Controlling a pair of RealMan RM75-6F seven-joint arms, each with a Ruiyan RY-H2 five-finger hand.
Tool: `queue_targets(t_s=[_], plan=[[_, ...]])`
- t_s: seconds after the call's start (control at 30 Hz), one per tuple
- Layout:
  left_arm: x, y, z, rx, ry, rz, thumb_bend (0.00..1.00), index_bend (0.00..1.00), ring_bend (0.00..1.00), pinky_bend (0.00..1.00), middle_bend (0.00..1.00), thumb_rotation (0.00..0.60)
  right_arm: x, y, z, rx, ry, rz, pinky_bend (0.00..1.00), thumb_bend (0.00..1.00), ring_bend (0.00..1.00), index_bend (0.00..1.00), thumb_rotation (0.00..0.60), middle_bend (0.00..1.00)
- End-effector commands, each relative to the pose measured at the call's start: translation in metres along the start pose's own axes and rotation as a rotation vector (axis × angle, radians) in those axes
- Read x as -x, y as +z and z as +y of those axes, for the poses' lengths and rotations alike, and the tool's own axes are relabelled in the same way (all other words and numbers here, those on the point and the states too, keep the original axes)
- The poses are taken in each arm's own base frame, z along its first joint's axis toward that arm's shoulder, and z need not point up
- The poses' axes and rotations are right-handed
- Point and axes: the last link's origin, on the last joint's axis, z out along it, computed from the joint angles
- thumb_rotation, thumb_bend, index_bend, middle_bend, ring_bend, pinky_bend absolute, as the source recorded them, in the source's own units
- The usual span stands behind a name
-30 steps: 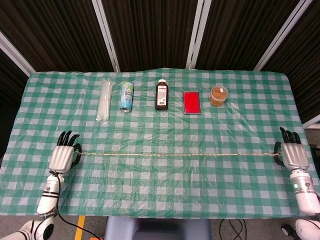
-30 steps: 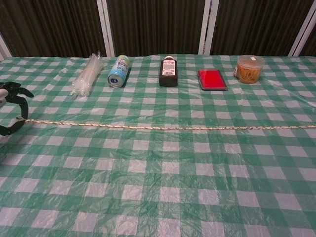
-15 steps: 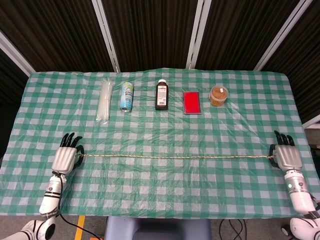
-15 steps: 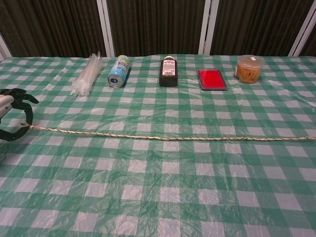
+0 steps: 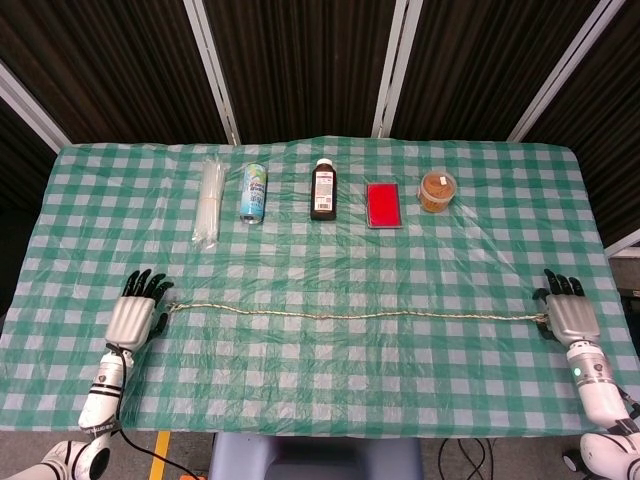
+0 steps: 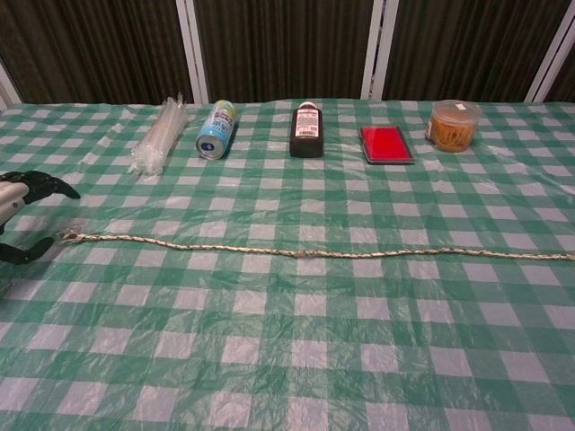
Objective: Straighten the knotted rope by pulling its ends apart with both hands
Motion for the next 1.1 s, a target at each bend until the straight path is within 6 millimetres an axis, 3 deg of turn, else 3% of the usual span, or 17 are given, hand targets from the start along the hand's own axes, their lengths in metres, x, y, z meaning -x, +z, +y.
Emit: queue_targets(t_s=[0.03, 0.2, 0.37, 0.67, 0.97, 1.1], plan=[[-0.001, -0.001, 0.001, 0.006, -0.015, -0.003, 0.47, 0.01, 0.00, 0.03, 0.06, 0.600, -0.001, -0.001, 0.001, 0.003, 0.002, 0.001, 0.00, 0.64, 0.00, 0.18, 0.600, 0.00], [-0.012, -0.006, -0.002, 0.005, -0.038, 0.016, 0.47, 0.00, 0.00, 0.03, 0.01, 0.600, -0.008, -0.006, 0.003, -0.003, 0.024, 0.022, 0.00, 0.60, 0.00, 0.09, 0.600, 0.00], [-0.043, -0.020, -0.006, 0.024, -0.099, 0.079, 0.46, 0.00, 0.00, 0.03, 0.00, 0.600, -0.022, -0.023, 0.005, -0.033, 0.057, 0.086, 0.00, 0.53, 0.00, 0.00, 0.600, 0.00], [-0.089, -0.065, -0.013, 0.053, -0.136, 0.122, 0.45, 0.00, 0.00, 0.03, 0.00, 0.600, -0.038, -0.061, 0.016, 0.002, -0.020, 0.067, 0.00, 0.34, 0.00, 0.00, 0.600, 0.00], [-0.110, -0.100, -0.020, 0.053, -0.137, 0.124, 0.45, 0.00, 0.00, 0.03, 0.00, 0.600, -0.056, -0.086, 0.012, -0.008, -0.006, 0.127, 0.00, 0.26, 0.00, 0.00, 0.600, 0.00], [-0.114, -0.123, -0.027, 0.035, -0.137, 0.121, 0.45, 0.00, 0.00, 0.03, 0.00, 0.600, -0.063, -0.114, 0.009, -0.030, 0.046, 0.212, 0.00, 0.24, 0.00, 0.00, 0.600, 0.00]])
